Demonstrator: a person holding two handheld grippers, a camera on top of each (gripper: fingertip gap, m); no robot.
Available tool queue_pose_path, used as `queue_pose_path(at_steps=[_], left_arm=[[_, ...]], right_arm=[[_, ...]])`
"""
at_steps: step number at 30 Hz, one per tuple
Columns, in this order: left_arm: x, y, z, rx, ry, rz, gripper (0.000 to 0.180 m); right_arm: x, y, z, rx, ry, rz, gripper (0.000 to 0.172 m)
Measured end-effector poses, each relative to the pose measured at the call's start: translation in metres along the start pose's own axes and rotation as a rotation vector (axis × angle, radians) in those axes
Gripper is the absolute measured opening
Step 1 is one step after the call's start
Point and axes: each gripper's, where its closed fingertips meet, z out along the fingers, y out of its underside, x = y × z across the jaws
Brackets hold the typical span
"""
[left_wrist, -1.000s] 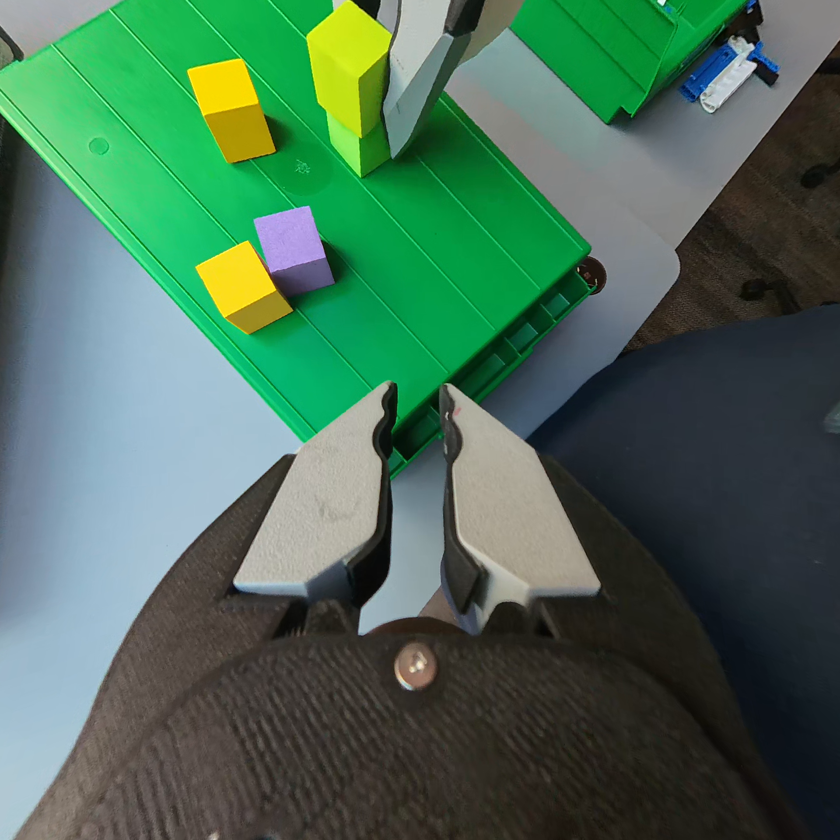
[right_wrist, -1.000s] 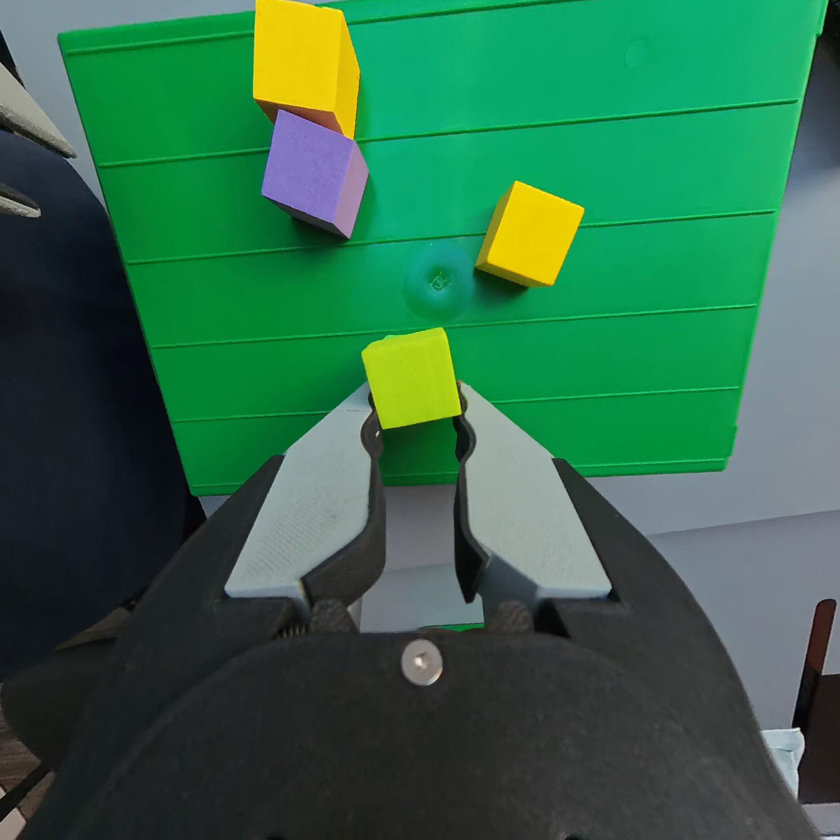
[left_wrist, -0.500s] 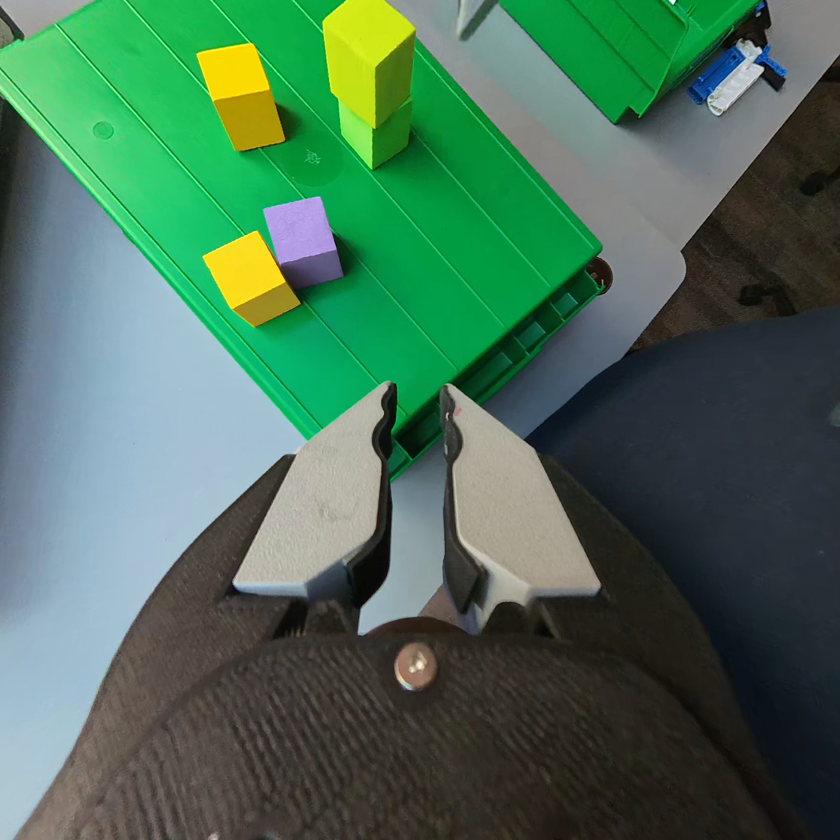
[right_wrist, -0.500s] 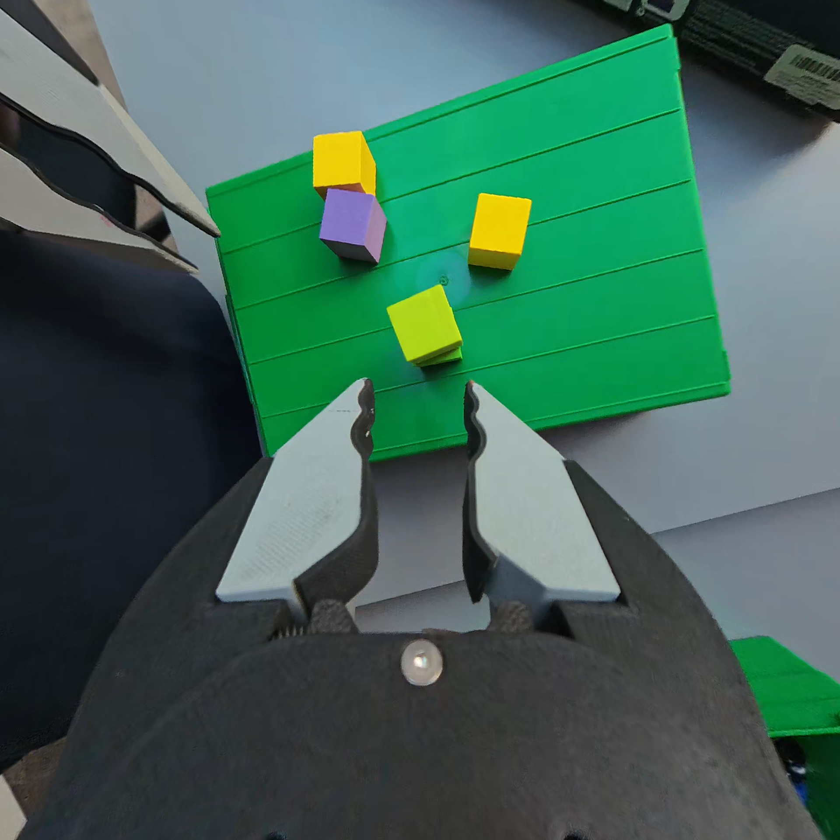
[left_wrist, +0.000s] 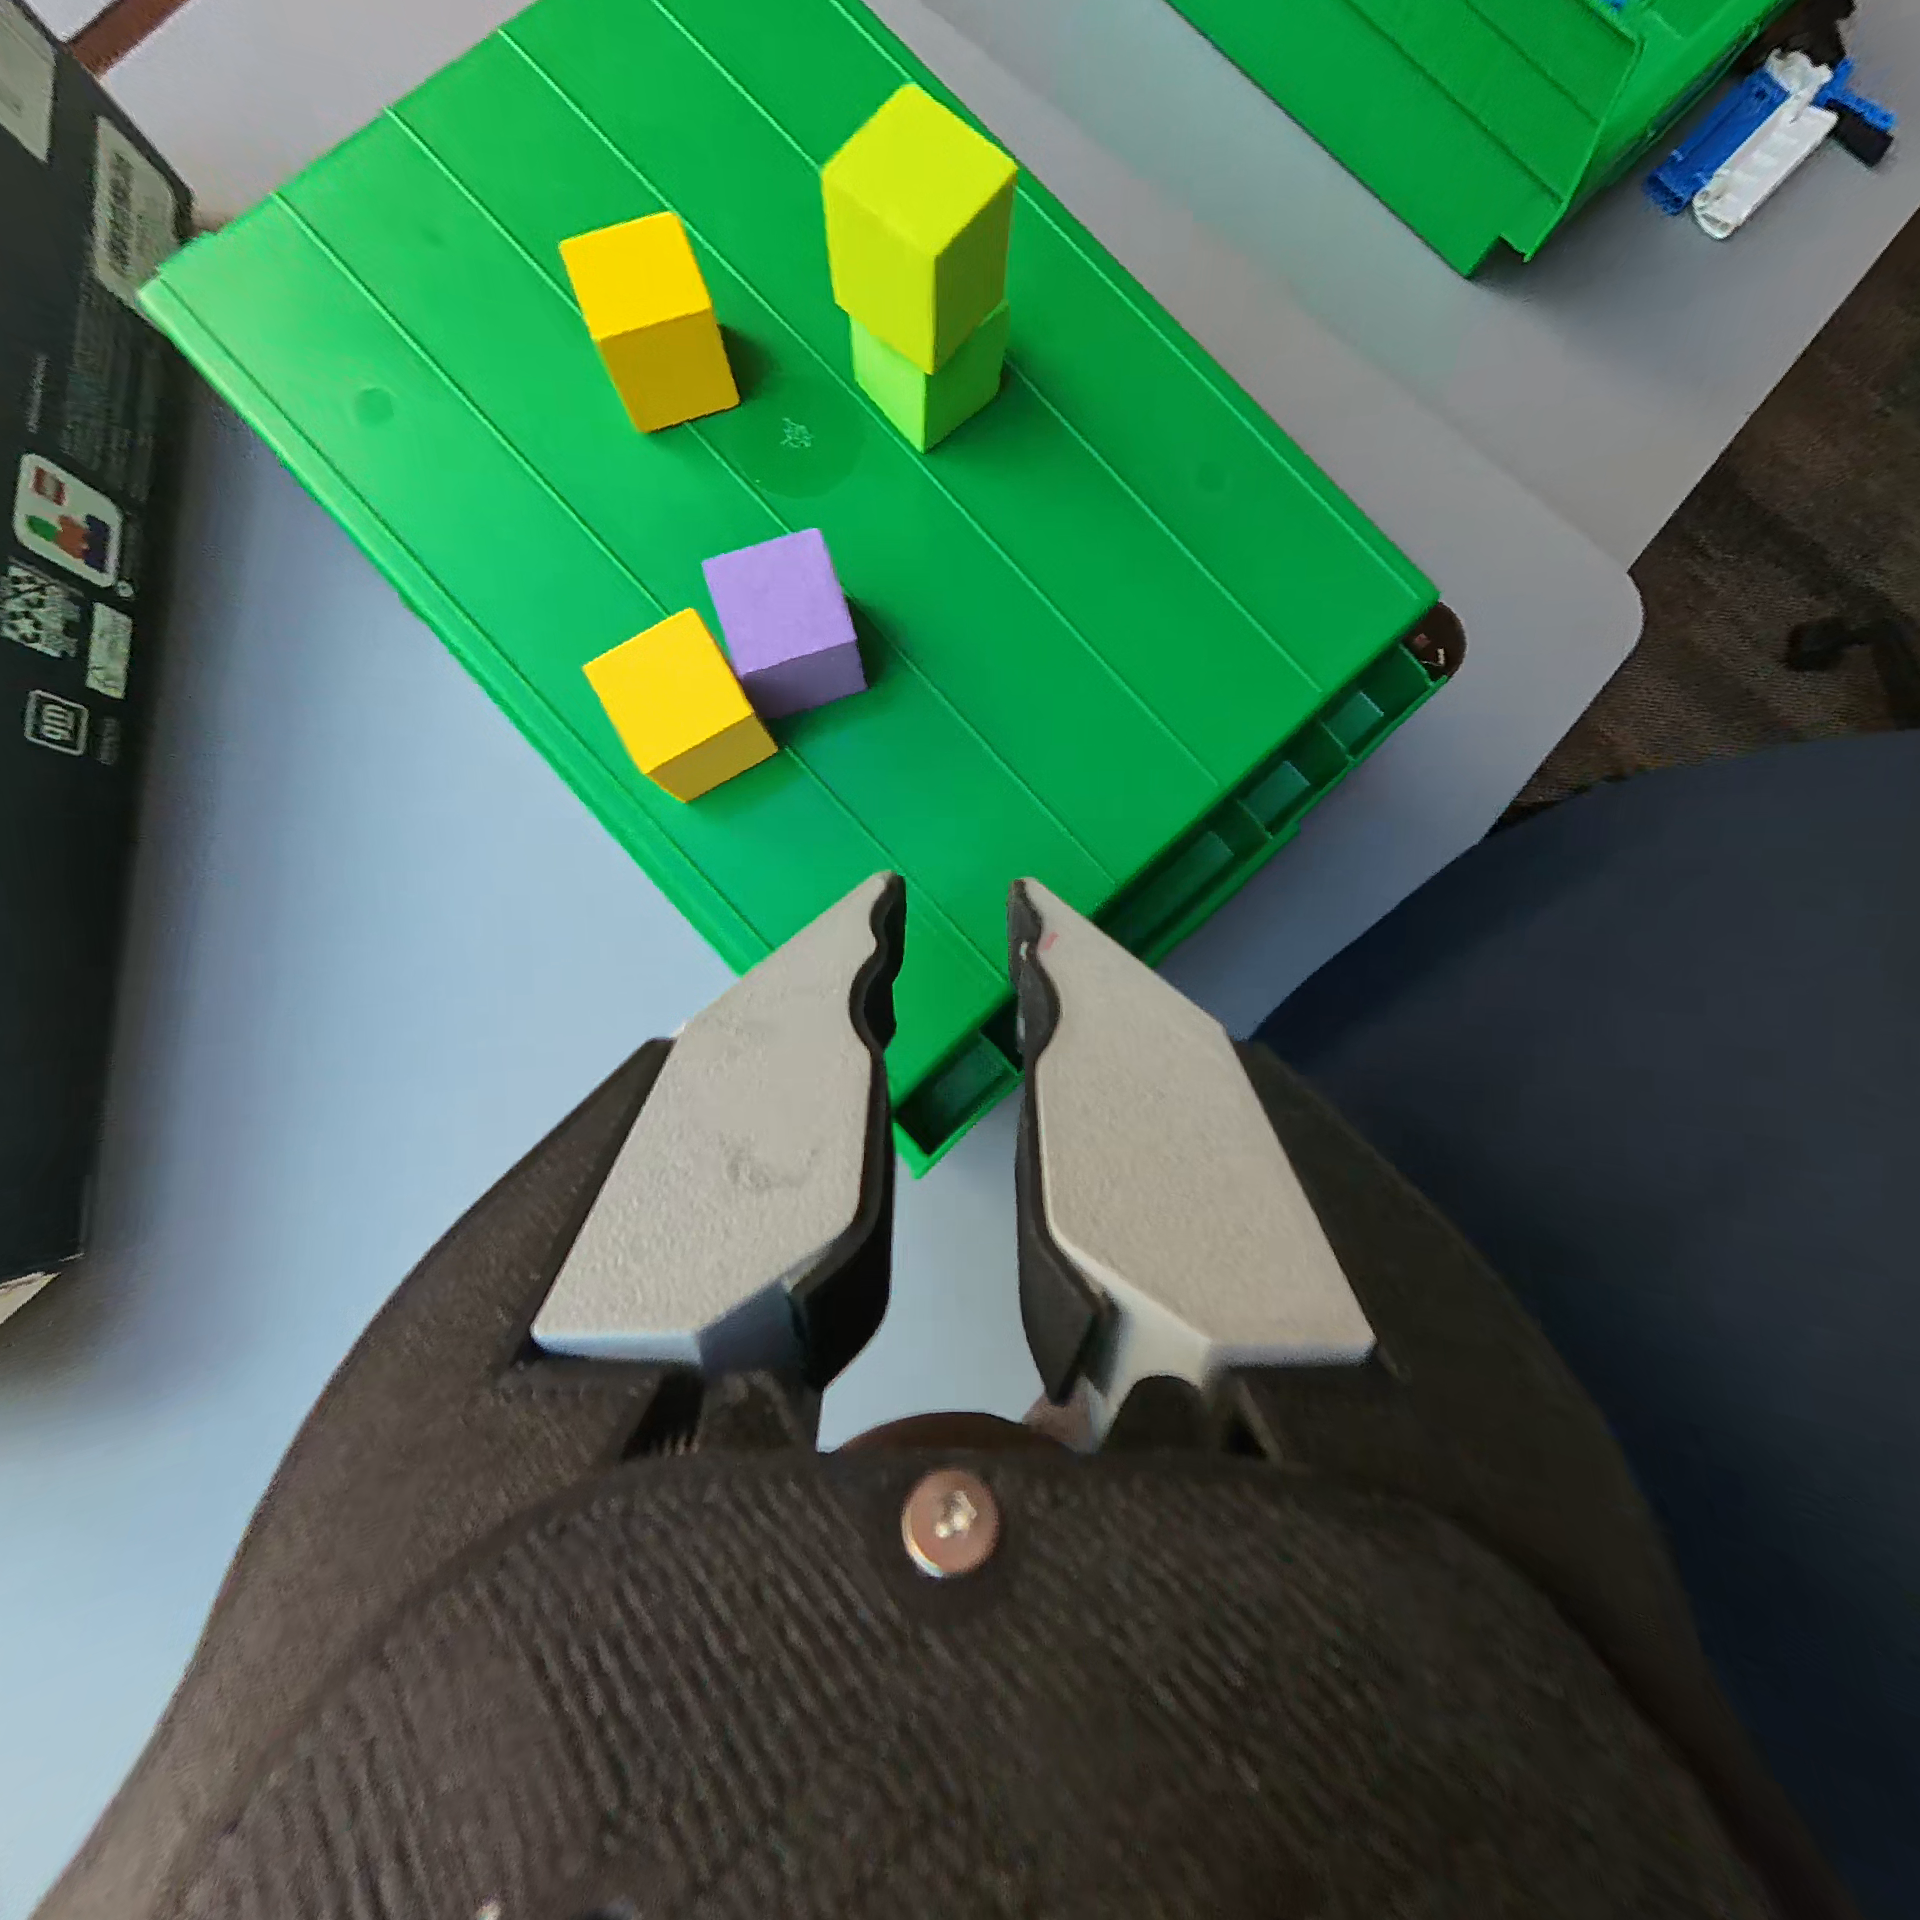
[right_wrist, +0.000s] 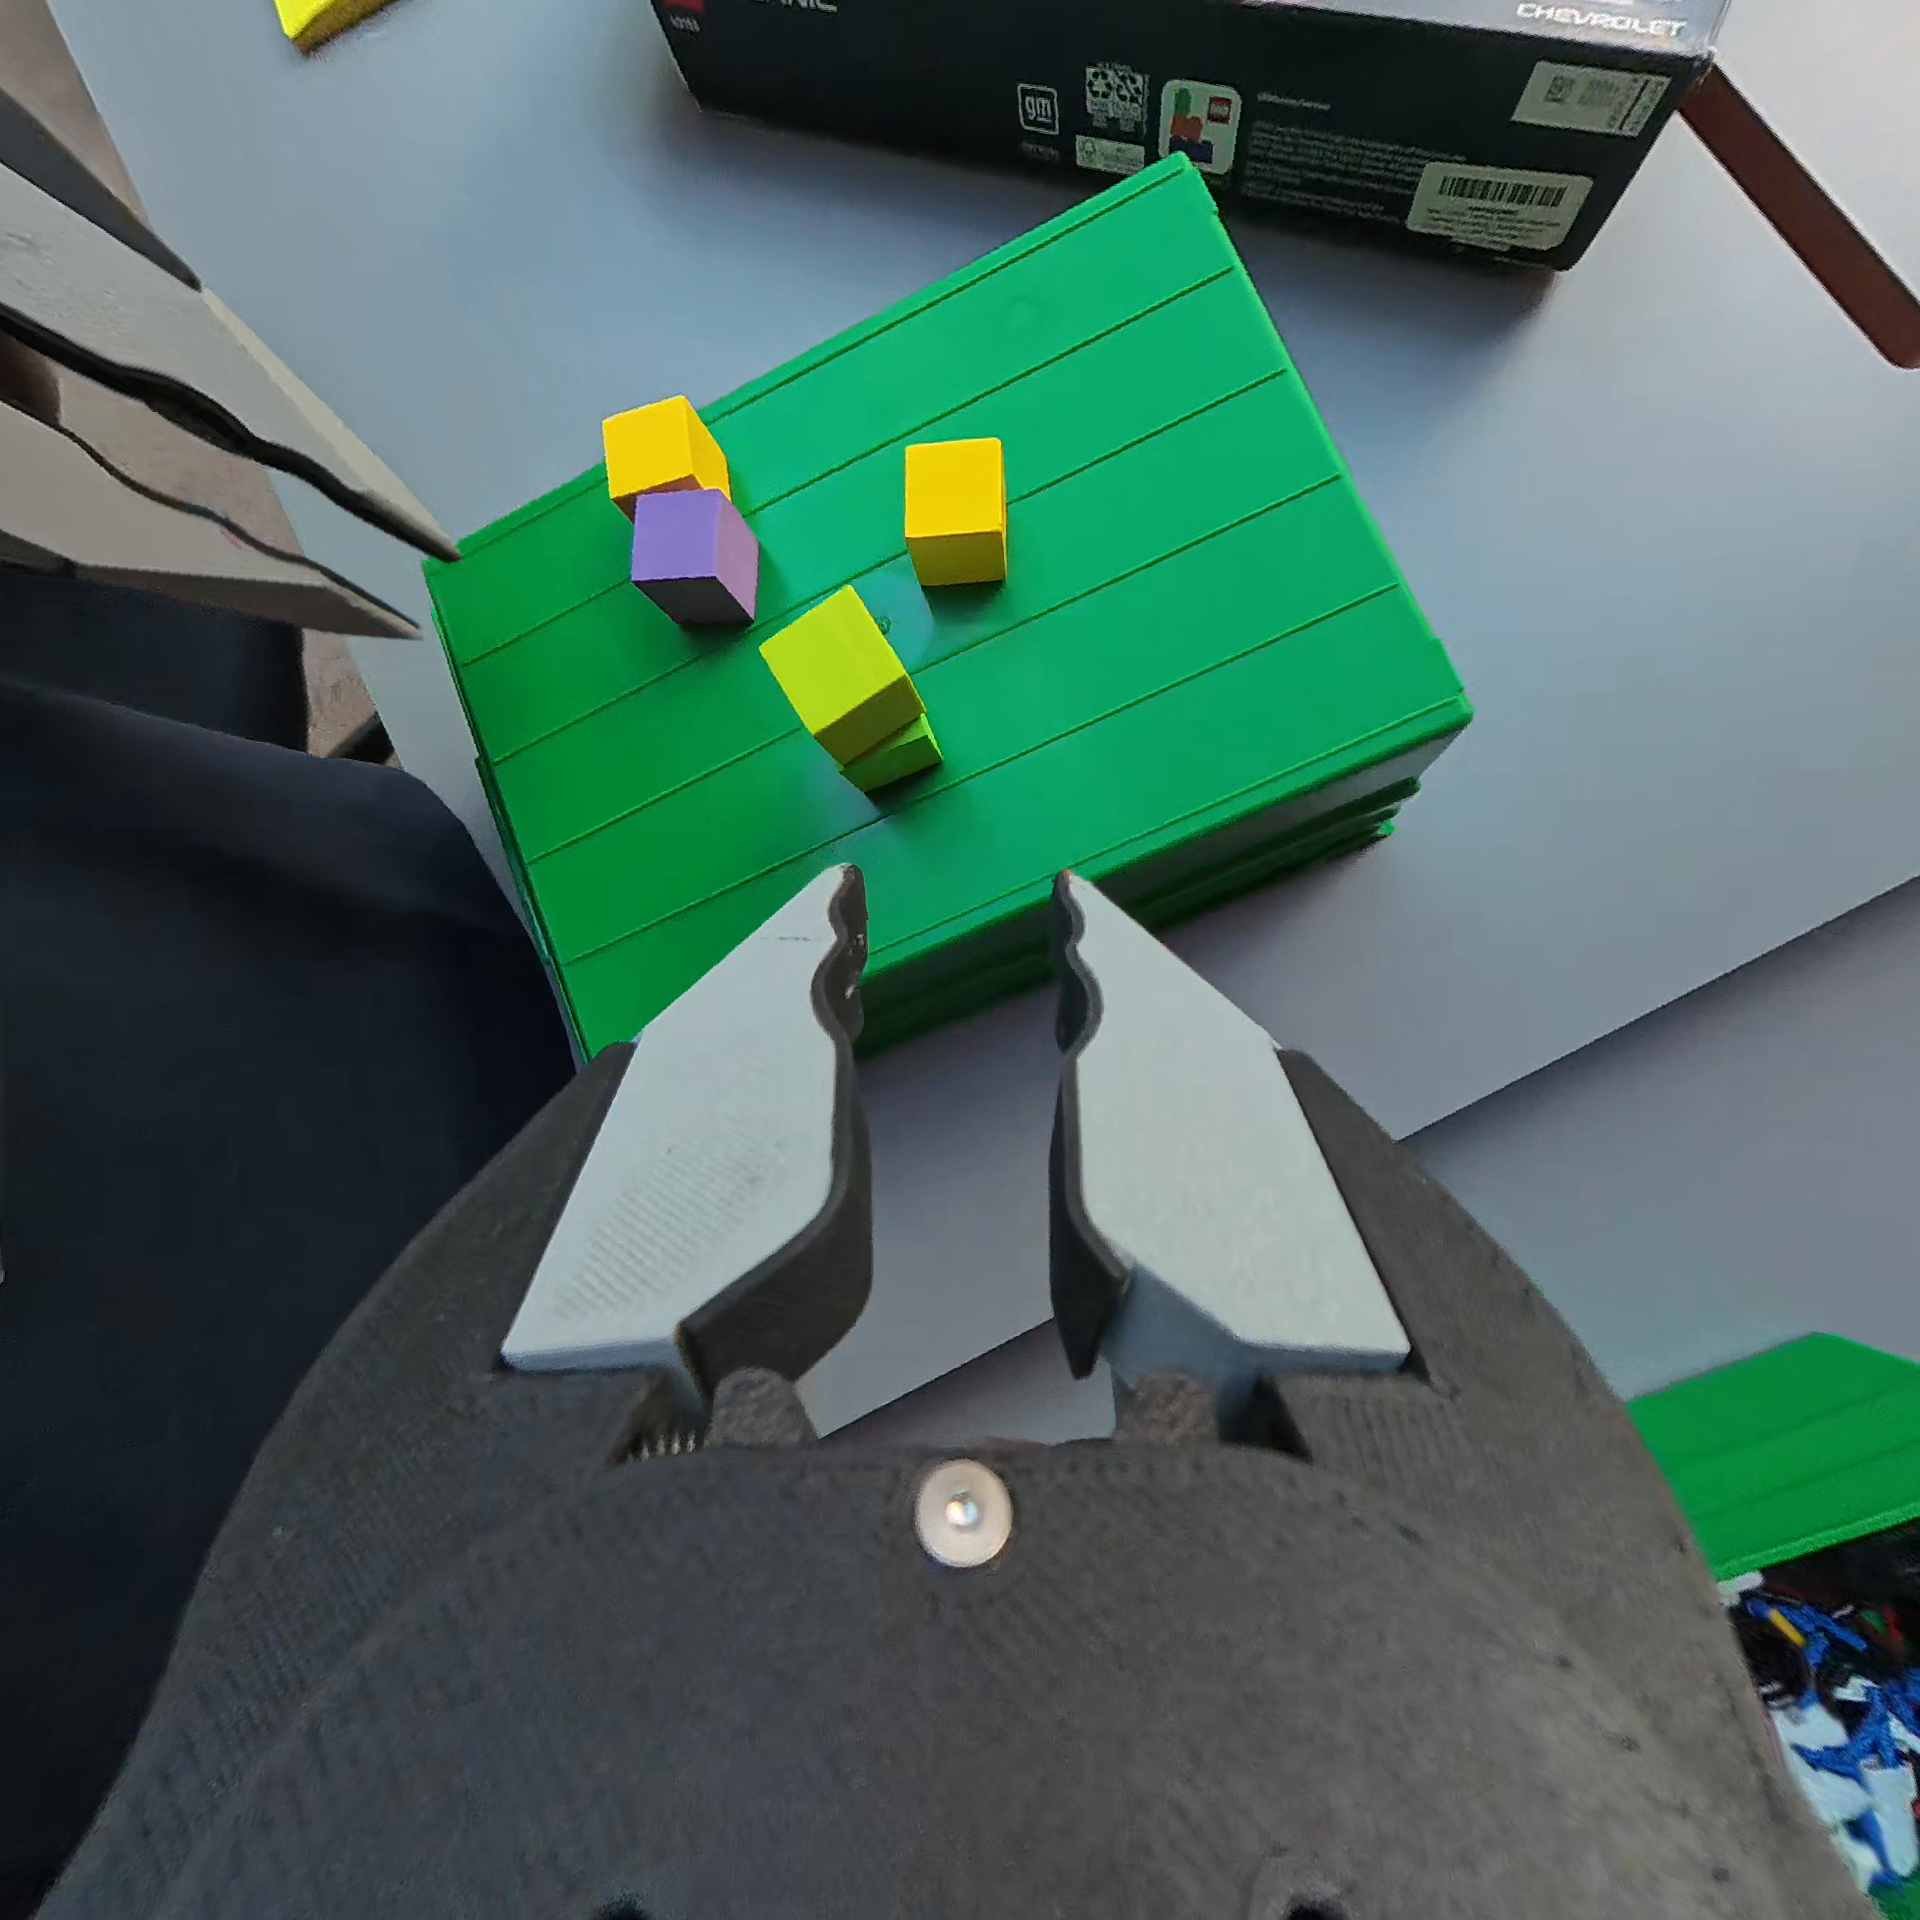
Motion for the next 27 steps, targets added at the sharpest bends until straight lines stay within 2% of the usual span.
queue_pose_path(at_steps=[6, 11, 14, 16, 17, 21, 23, 25, 27], left_arm=[[-0.026, -0.013, -0.009, 0.018, -0.044, -0.015, 0.021], [-0.046, -0.031, -0.003, -0.001, -0.086, 0.098, 0.030], [-0.051, -0.022, 0.013, -0.133, -0.027, 0.209, 0.046], [-0.052, -0.018, 0.020, -0.211, 0.023, 0.315, 0.070], [-0.056, -0.017, 0.023, -0.238, 0.023, 0.387, 0.071], [-0.062, -0.011, 0.030, -0.323, 0.085, 0.631, 0.068], [-0.057, -0.007, 0.033, -0.346, 0.153, 0.692, 0.047], [-0.059, -0.005, 0.039, -0.373, 0.157, 0.724, 0.044], [-0.055, -0.008, 0.042, -0.360, 0.182, 0.711, 0.029]], right_arm=[[0.002, 0.011, -0.002, 0.009, -0.002, 0.023, 0.033], [-0.002, 0.014, 0.001, 0.011, -0.016, 0.022, 0.032], [-0.005, 0.015, 0.001, 0.007, -0.022, 0.015, 0.032], [-0.007, 0.016, 0.001, 0.005, -0.025, 0.012, 0.032], [-0.008, 0.017, 0.001, 0.003, -0.025, 0.009, 0.032], [-0.009, 0.022, -0.002, -0.007, -0.019, 0.007, 0.031], [-0.010, 0.023, -0.004, -0.004, -0.013, 0.012, 0.030], [-0.010, 0.024, -0.006, -0.001, -0.008, 0.019, 0.030], [-0.011, 0.026, -0.007, 0.002, -0.005, 0.025, 0.030]])
